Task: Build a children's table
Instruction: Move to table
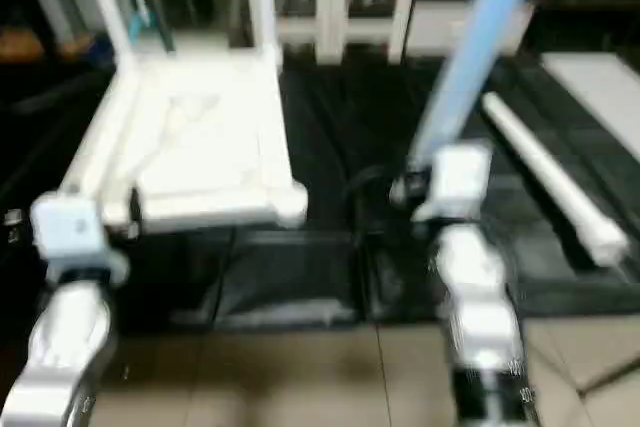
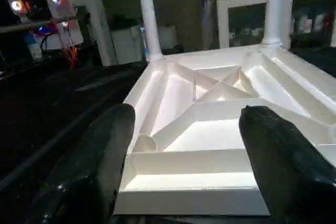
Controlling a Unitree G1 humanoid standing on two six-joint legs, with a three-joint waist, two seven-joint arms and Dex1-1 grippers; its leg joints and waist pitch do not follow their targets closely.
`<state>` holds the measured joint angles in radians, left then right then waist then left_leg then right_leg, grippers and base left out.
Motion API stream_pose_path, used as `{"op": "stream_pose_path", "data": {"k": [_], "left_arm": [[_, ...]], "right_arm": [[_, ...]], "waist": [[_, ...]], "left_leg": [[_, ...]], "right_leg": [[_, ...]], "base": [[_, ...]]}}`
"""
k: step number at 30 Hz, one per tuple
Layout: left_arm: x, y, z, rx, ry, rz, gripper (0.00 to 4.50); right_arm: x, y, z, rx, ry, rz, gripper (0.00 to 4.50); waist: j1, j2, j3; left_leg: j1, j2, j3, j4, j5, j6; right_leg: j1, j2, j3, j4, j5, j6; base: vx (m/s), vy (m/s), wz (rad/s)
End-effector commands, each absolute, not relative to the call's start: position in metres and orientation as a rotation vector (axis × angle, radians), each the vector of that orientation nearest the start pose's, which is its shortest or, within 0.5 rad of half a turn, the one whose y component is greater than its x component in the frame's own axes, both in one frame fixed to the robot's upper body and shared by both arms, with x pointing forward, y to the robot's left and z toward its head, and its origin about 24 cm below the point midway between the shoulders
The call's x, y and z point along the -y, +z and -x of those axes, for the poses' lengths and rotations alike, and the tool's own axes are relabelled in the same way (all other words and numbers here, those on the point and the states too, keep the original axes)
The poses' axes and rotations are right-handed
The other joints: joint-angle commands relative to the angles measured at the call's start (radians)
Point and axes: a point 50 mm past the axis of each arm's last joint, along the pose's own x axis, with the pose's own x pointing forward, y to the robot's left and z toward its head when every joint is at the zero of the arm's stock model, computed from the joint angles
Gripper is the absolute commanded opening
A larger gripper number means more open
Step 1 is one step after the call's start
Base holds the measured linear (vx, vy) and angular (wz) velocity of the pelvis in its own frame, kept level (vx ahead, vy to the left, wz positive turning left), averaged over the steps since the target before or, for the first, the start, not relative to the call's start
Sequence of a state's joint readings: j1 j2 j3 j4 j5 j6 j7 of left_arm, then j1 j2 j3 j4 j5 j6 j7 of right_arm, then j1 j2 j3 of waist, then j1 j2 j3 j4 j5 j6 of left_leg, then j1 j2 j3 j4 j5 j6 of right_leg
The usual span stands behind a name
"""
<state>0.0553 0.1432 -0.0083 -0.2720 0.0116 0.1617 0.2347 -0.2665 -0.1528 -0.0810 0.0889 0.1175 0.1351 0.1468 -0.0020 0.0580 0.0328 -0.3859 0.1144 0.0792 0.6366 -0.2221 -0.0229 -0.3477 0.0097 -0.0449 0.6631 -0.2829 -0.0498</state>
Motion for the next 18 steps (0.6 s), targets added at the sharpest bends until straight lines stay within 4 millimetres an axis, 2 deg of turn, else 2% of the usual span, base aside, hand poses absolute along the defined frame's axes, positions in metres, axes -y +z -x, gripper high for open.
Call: {"op": "stream_pose_path", "data": {"k": [1,2,3,4,5,6,7,8,9,10,11,12,13,14,15,16,17,18], "left_arm": [[-0.172,0.085,-0.238,0.102,0.130,-0.112,3.59],[-0.171,0.086,-0.238,0.105,0.113,-0.099,3.59],[-0.167,0.087,-0.237,0.121,0.066,-0.071,3.59],[-0.167,0.087,-0.237,0.125,0.060,-0.070,3.59],[-0.166,0.088,-0.236,0.134,0.044,-0.066,3.59],[-0.165,0.090,-0.236,0.149,0.026,-0.070,3.59],[-0.165,0.090,-0.236,0.149,0.026,-0.070,3.59],[-0.165,0.090,-0.236,0.155,0.023,-0.074,3.59],[-0.165,0.091,-0.236,0.160,0.015,-0.078,3.59],[-0.165,0.092,-0.237,0.164,0.008,-0.081,3.59],[-0.165,0.092,-0.237,0.164,0.008,-0.081,3.59],[-0.165,0.093,-0.237,0.167,-0.007,-0.085,3.59],[-0.165,0.093,-0.237,0.168,-0.013,-0.086,3.59],[-0.165,0.094,-0.237,0.170,-0.028,-0.090,3.59],[-0.165,0.095,-0.237,0.172,-0.035,-0.090,3.59],[-0.165,0.095,-0.238,0.173,-0.040,-0.089,3.59],[-0.164,0.095,-0.238,0.172,-0.050,-0.095,3.59],[-0.164,0.095,-0.239,0.172,-0.054,-0.099,3.59]], "right_arm": [[0.164,0.091,-0.302,0.068,0.258,0.006,1.88],[0.163,0.091,-0.302,0.068,0.273,0.005,1.88],[0.157,0.092,-0.301,0.066,0.328,-0.005,1.88],[0.157,0.092,-0.301,0.066,0.336,-0.004,1.88],[0.155,0.093,-0.301,0.067,0.353,0.000,1.88],[0.151,0.094,-0.300,0.069,0.396,-0.002,1.88],[0.151,0.094,-0.300,0.069,0.396,-0.002,1.88],[0.149,0.095,-0.300,0.073,0.414,-0.001,1.88],[0.146,0.096,-0.300,0.068,0.447,-0.007,1.88],[0.144,0.096,-0.300,0.065,0.472,-0.012,1.88],[0.144,0.096,-0.300,0.065,0.472,-0.012,1.88],[0.142,0.097,-0.300,0.064,0.495,-0.011,1.88],[0.142,0.097,-0.300,0.065,0.499,-0.011,1.88],[0.141,0.098,-0.301,0.066,0.507,-0.004,1.88],[0.141,0.098,-0.301,0.066,0.512,0.000,1.88],[0.141,0.098,-0.301,0.065,0.512,0.002,1.88],[0.141,0.097,-0.301,0.063,0.512,0.003,1.88],[0.141,0.097,-0.301,0.063,0.512,0.003,1.88]], "waist": [[0.018,-0.026,-0.023],[0.022,-0.016,-0.023],[0.016,-0.012,-0.022],[0.015,-0.007,-0.024],[0.008,-0.007,-0.023],[0.004,-0.017,-0.024],[0.010,-0.011,-0.023],[0.009,-0.015,-0.020],[0.011,-0.018,-0.017],[0.009,-0.017,-0.012],[0.008,-0.019,-0.008],[0.009,-0.030,0.002],[0.010,-0.020,-0.003],[0.012,-0.019,-0.003],[0.006,-0.025,-0.013],[0.011,-0.011,-0.014],[0.001,0.001,-0.019],[-0.009,0.007,-0.023]], "left_leg": [[0.006,0.090,-0.013,-0.057,-0.146,0.061],[0.008,0.099,-0.013,-0.064,-0.158,0.044],[0.019,0.116,-0.014,-0.085,-0.228,0.018],[0.025,0.122,-0.017,-0.089,-0.252,0.010],[0.025,0.128,-0.017,-0.101,-0.291,-0.005],[0.021,0.126,-0.008,-0.103,-0.299,-0.008],[0.027,0.122,-0.002,-0.102,-0.343,-0.015],[0.032,0.121,0.002,-0.103,-0.375,-0.019],[0.040,0.118,0.008,-0.104,-0.428,-0.021],[0.050,0.112,0.012,-0.105,-0.493,-0.018],[0.053,0.110,0.016,-0.105,-0.512,-0.016],[0.031,0.088,0.010,-0.104,-0.577,0.010],[0.018,0.084,0.011,-0.104,-0.548,0.025],[0.023,0.081,0.015,-0.096,-0.533,0.039],[0.001,0.077,0.015,-0.092,-0.440,0.066],[0.010,0.079,0.017,-0.099,-0.394,0.082],[0.027,0.086,0.002,-0.118,-0.389,0.098],[0.054,0.093,-0.016,-0.132,-0.404,0.114]], "right_leg": [[0.046,-0.178,0.093,-0.131,-0.201,-0.088],[0.041,-0.171,0.088,-0.130,-0.246,-0.093],[0.022,-0.148,0.078,-0.123,-0.275,-0.101],[0.020,-0.148,0.078,-0.119,-0.252,-0.108],[0.020,-0.146,0.074,-0.111,-0.201,-0.128],[0.023,-0.150,0.072,-0.111,-0.163,-0.137],[0.027,-0.159,0.073,-0.114,-0.208,-0.135],[0.025,-0.158,0.073,-0.119,-0.249,-0.129],[0.025,-0.157,0.073,-0.131,-0.338,-0.114],[0.031,-0.149,0.067,-0.141,-0.440,-0.102],[0.029,-0.146,0.065,-0.150,-0.484,-0.093],[0.059,-0.158,0.036,-0.167,-0.634,-0.070],[0.080,-0.167,0.035,-0.174,-0.671,-0.055],[0.082,-0.177,0.028,-0.187,-0.705,-0.044],[0.121,-0.182,0.015,-0.200,-0.694,-0.032],[0.129,-0.174,-0.002,-0.208,-0.633,-0.027],[0.137,-0.144,-0.031,-0.201,-0.508,-0.033],[0.126,-0.122,-0.045,-0.184,-0.425,-0.039]], "base": [[-0.096,0.030,0.05],[-0.067,0.035,0.06],[-0.067,0.035,0.06],[-0.052,0.041,0.03],[0.000,0.000,0.00],[0.000,0.000,0.00],[0.000,0.000,0.00],[0.000,0.000,0.00],[-0.013,0.071,0.01],[0.000,0.000,0.00],[0.000,0.000,0.00],[0.000,0.000,0.00],[0.000,0.000,0.00],[0.061,0.056,0.12],[0.110,0.091,0.24],[0.087,0.067,0.22],[0.109,0.075,0.25],[0.060,0.040,0.13]]}}
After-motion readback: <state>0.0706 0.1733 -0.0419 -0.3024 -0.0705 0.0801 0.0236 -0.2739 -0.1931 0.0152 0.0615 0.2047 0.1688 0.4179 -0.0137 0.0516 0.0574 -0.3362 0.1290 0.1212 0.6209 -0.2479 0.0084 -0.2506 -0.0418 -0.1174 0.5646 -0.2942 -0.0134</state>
